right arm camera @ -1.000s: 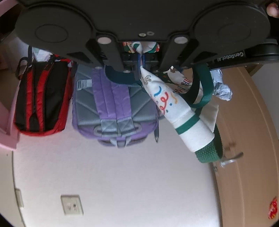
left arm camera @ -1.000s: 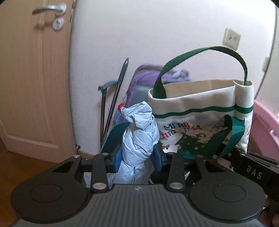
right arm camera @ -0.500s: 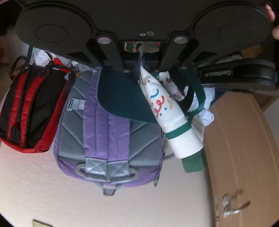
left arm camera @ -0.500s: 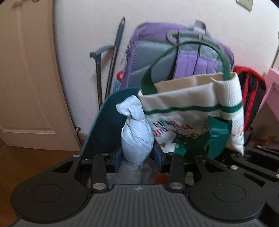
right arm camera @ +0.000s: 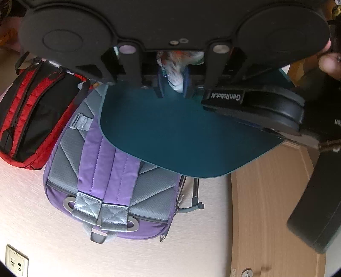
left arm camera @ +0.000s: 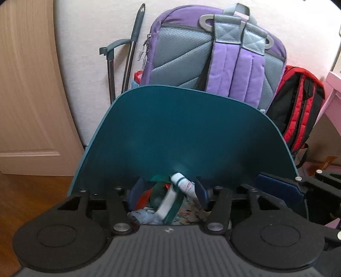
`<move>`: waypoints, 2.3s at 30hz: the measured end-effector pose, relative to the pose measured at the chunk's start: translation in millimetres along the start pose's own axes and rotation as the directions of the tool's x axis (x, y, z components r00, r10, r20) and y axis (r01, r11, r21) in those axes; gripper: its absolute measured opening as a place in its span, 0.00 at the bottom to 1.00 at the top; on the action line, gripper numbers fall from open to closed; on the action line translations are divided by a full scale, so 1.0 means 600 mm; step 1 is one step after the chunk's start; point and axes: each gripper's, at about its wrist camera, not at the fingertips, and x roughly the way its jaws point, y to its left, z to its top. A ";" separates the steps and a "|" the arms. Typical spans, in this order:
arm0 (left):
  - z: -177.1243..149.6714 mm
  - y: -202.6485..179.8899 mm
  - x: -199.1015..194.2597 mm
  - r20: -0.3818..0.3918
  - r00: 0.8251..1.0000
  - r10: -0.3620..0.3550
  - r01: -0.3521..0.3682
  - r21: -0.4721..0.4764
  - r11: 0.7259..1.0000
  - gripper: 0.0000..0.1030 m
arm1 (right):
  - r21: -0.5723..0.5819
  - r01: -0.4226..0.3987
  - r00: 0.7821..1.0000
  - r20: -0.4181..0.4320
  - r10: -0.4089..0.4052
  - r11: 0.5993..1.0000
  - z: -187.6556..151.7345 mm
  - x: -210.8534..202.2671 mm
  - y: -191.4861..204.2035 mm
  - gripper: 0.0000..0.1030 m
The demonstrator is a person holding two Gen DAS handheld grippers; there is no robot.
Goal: Collect trash
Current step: 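Lift both items over the teal wastebasket and open both tools to drop them, then lower both tools back toward the trash pile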
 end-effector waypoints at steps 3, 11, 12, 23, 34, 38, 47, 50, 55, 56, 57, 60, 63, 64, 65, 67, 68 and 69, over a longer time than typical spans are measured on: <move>-0.004 -0.005 -0.016 0.010 1.000 -0.001 0.001 0.005 1.000 0.58 | 0.008 -0.005 1.000 0.002 0.005 1.000 -0.001 -0.013 -0.006 0.24; -0.016 -0.021 -0.104 0.060 0.998 0.004 -0.005 0.019 1.000 0.60 | 0.015 0.008 0.999 0.031 -0.009 1.000 -0.011 -0.087 -0.006 0.25; -0.019 -0.023 -0.117 0.068 0.998 0.003 -0.005 0.021 1.000 0.60 | 0.015 0.009 0.999 0.037 -0.009 1.000 -0.012 -0.099 -0.006 0.26; -0.080 -0.034 -0.247 0.108 0.994 -0.019 0.015 0.039 0.999 0.60 | 0.043 -0.012 0.995 0.099 0.008 0.999 -0.039 -0.229 0.001 0.28; -0.165 -0.038 -0.312 0.110 0.994 -0.028 0.021 0.065 0.998 0.75 | 0.037 -0.082 0.989 0.124 0.077 0.996 -0.103 -0.303 0.013 0.37; -0.201 -0.037 -0.321 0.101 0.994 -0.046 0.038 0.082 0.996 0.75 | 0.040 -0.104 0.988 0.118 0.099 0.994 -0.136 -0.316 0.014 0.39; -0.274 -0.030 -0.303 0.091 0.995 -0.038 0.030 0.090 0.995 0.85 | 0.081 -0.157 0.985 0.088 0.150 0.984 -0.216 -0.307 0.013 0.47; -0.304 -0.023 -0.280 0.085 0.996 -0.035 0.028 0.085 0.996 0.91 | 0.097 -0.184 0.982 0.064 0.179 0.978 -0.255 -0.282 0.014 0.47; -0.360 -0.014 -0.203 0.025 0.999 -0.020 0.018 0.098 0.995 1.00 | 0.128 -0.207 0.978 -0.001 0.209 0.970 -0.332 -0.209 0.009 0.48; -0.373 -0.010 -0.181 -0.003 1.000 -0.015 0.015 0.088 0.996 1.00 | 0.130 -0.206 0.978 -0.014 0.210 0.970 -0.348 -0.195 0.008 0.48; -0.387 -0.004 -0.160 -0.031 0.999 -0.015 0.017 0.070 0.997 1.00 | 0.133 -0.210 0.976 -0.035 0.216 0.969 -0.366 -0.175 0.007 0.48; -0.432 0.017 -0.085 -0.125 0.992 0.002 -0.002 0.000 1.000 1.00 | 0.156 -0.223 0.966 -0.101 0.240 0.962 -0.412 -0.120 0.009 0.48; -0.477 0.032 -0.012 -0.207 0.978 0.038 -0.049 -0.050 0.998 1.00 | 0.169 -0.212 0.958 -0.159 0.239 0.963 -0.454 -0.063 0.012 0.48; -0.491 0.038 0.009 -0.231 0.972 0.047 -0.063 -0.065 0.996 1.00 | 0.183 -0.205 0.954 -0.184 0.239 0.961 -0.468 -0.039 0.011 0.48; -0.505 0.043 0.033 -0.261 0.964 0.052 -0.076 -0.084 0.994 1.00 | 0.196 -0.205 0.949 -0.201 0.244 0.959 -0.479 -0.022 0.011 0.48; -0.528 0.052 0.069 -0.305 0.951 0.051 -0.089 -0.112 0.990 1.00 | 0.228 -0.194 0.938 -0.242 0.248 0.954 -0.506 0.019 0.009 0.48; -0.539 0.054 0.090 -0.330 0.942 0.056 -0.101 -0.121 0.988 1.00 | 0.247 -0.185 0.933 -0.261 0.249 0.951 -0.517 0.037 0.007 0.48; -0.550 0.055 0.107 -0.349 0.935 0.057 -0.107 -0.125 0.986 1.00 | 0.265 -0.176 0.928 -0.276 0.250 0.948 -0.530 0.052 0.004 0.48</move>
